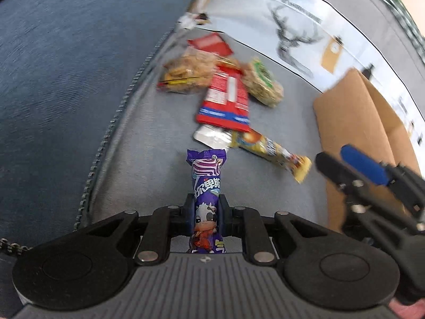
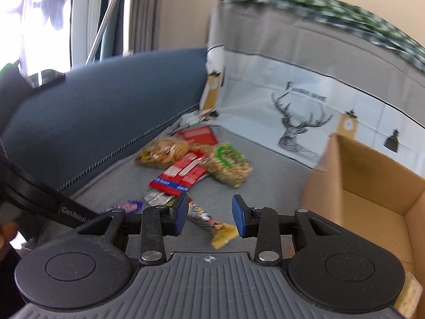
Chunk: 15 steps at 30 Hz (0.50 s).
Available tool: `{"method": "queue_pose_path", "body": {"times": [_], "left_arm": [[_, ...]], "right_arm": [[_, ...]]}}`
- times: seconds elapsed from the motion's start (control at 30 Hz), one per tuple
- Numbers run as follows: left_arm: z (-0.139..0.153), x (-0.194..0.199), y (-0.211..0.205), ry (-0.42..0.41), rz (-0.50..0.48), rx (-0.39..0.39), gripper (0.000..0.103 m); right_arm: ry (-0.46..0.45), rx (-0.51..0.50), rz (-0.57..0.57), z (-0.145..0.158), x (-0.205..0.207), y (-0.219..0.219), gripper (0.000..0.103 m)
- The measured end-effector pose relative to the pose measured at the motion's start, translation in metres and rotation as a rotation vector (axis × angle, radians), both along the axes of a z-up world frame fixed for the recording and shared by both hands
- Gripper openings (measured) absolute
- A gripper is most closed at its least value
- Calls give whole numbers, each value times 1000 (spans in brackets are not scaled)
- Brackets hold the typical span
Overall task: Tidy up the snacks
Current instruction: 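Grasp the purple wrapped bar with left tool while right tool grasps the yellow cone snack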
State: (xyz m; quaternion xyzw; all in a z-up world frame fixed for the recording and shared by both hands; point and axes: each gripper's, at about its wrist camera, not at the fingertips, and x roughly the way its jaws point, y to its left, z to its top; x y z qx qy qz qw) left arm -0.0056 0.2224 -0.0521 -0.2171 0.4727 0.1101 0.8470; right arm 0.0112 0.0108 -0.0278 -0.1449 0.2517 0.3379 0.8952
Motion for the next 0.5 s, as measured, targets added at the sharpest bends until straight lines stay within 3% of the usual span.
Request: {"method": "queue_pose_path", "body": {"times": [0.17, 0.3, 0.47, 0.5], "left_arm": [[-2, -1, 10, 6, 31, -40, 17], [-3, 0, 11, 10, 36, -37, 17], [-4, -1, 13, 11, 44, -51, 17], [-5, 0, 13, 12, 42, -53, 17]], "right_arm": [[64, -67, -44, -23, 25, 27, 40], [116, -125, -87, -45, 47, 41, 47], [141, -161, -95, -61, 60, 48, 47], [160, -160, -89, -63, 63, 47, 42]]}}
